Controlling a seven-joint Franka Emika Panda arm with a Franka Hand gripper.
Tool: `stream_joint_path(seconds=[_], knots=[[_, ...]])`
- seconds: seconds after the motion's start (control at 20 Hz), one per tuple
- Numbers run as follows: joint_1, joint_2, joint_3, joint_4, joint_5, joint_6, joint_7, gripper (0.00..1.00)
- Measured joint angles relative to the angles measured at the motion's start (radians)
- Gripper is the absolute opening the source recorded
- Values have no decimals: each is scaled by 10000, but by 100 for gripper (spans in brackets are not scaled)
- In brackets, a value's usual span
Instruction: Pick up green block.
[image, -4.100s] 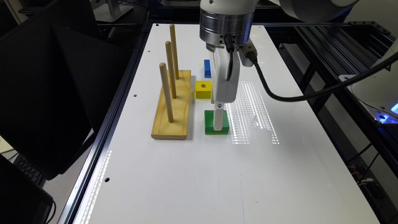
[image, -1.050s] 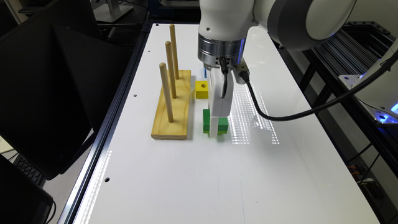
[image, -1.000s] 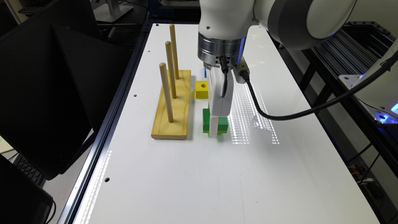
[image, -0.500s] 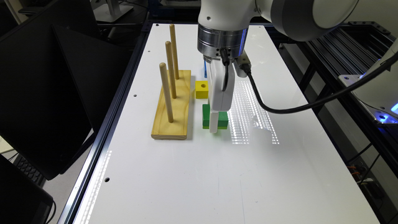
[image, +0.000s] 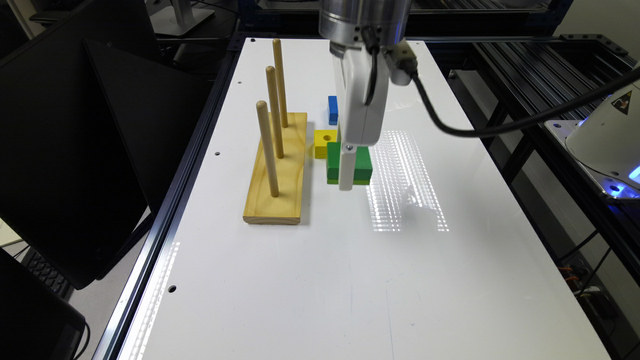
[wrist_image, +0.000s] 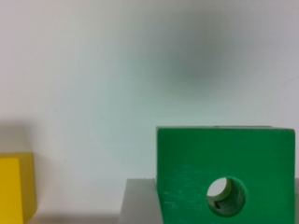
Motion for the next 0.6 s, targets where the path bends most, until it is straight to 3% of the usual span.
stream_joint_path(seconds=[0.2, 0.5, 0.6], knots=[[-7, -275, 23, 8, 59, -169, -1, 0], [-6, -1188, 92, 14, 426, -1009, -84, 0], [-6, -1331, 100, 11, 470, -1146, -89, 0]])
